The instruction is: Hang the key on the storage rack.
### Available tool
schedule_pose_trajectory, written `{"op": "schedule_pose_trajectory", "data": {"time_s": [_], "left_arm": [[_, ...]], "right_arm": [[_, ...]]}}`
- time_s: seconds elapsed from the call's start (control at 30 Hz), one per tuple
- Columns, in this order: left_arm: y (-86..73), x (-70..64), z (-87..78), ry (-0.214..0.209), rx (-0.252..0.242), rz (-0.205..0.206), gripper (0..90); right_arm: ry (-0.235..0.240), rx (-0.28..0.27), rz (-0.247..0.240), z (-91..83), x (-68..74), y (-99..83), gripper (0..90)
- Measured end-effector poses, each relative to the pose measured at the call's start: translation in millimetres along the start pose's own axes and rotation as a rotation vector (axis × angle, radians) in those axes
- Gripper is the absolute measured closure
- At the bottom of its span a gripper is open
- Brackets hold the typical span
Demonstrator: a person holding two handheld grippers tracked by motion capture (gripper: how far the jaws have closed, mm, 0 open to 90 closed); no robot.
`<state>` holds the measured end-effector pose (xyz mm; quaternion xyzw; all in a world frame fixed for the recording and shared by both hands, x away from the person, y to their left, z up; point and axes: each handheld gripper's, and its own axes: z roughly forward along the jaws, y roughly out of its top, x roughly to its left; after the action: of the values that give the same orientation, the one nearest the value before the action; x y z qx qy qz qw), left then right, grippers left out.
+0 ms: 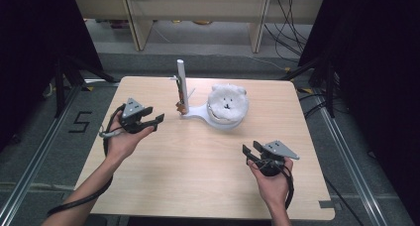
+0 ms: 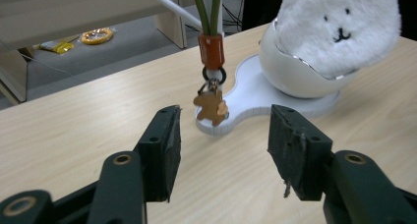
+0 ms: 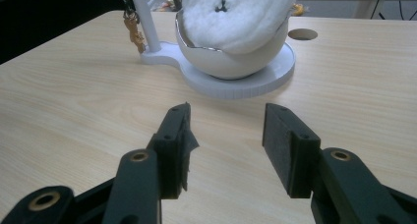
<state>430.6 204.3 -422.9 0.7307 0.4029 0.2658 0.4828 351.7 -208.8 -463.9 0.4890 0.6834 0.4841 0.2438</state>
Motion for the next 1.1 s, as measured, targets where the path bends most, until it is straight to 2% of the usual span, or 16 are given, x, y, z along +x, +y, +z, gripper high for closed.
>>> {"op": "schedule_pose_trajectory", "data": {"time_s": [0.1,0.13,0.17,0.23,0.27,0.33,0.37,0.4,0.43,0.57,0.6,0.67,0.87,0.9,1.0,1.1], "left_arm": [[-19.4,0.5,-10.7,-0.014,-0.020,-0.022,43.3],[-26.5,0.3,-14.3,-0.013,-0.019,-0.028,42.7],[-31.9,0.4,-16.2,-0.015,-0.024,-0.034,42.1],[-46.6,2.3,-23.1,-0.009,-0.024,-0.059,40.5],[-51.0,3.5,-25.2,-0.006,-0.026,-0.068,39.8],[-62.8,7.2,-30.8,0.006,-0.028,-0.104,38.3],[-68.7,8.8,-32.8,0.014,-0.032,-0.120,37.9],[-75.9,10.5,-34.9,0.025,-0.029,-0.130,37.8],[-81.7,11.4,-35.8,0.032,-0.027,-0.139,37.5],[-99.4,11.6,-36.5,0.042,-0.025,-0.159,37.3],[-102.9,10.9,-35.9,0.042,-0.032,-0.166,37.3],[-108.5,8.8,-35.4,0.045,-0.033,-0.172,37.3],[-113.3,7.6,-35.9,0.040,-0.049,-0.166,37.3],[-114.4,7.5,-36.3,0.042,-0.051,-0.166,37.3],[-116.8,7.5,-37.5,0.042,-0.053,-0.165,37.4],[-117.9,7.9,-38.4,0.042,-0.055,-0.167,37.3]], "right_arm": [[-0.007,0.005,0.004,0.7,-2.9,-2.0,54.2],[-0.018,0.021,0.050,-0.1,0.0,-3.2,54.1],[-0.020,0.018,0.007,0.7,-4.8,-3.7,53.9],[-0.017,0.025,0.006,2.2,-7.7,-6.2,53.7],[-0.031,0.039,0.047,1.8,-4.9,-7.5,53.5],[-0.020,0.036,0.010,3.8,-10.1,-9.8,53.2],[-0.030,0.032,0.011,4.9,-10.6,-11.4,53.1],[-0.036,0.057,0.050,3.5,-7.8,-12.8,53.0],[-0.040,0.059,0.014,4.7,-11.9,-14.0,52.8],[-0.037,0.062,0.017,8.7,-16.1,-19.3,52.5],[-0.055,0.066,0.004,9.5,-16.9,-20.6,52.3],[-0.044,0.080,0.026,10.2,-16.9,-22.9,51.9],[-0.044,0.085,0.025,11.6,-20.2,-29.0,51.4],[-0.062,0.094,0.073,10.9,-16.0,-30.1,51.2],[-0.065,0.099,0.052,11.6,-19.3,-33.3,50.6],[-0.041,0.104,0.085,11.3,-17.4,-34.7,50.3]]}}
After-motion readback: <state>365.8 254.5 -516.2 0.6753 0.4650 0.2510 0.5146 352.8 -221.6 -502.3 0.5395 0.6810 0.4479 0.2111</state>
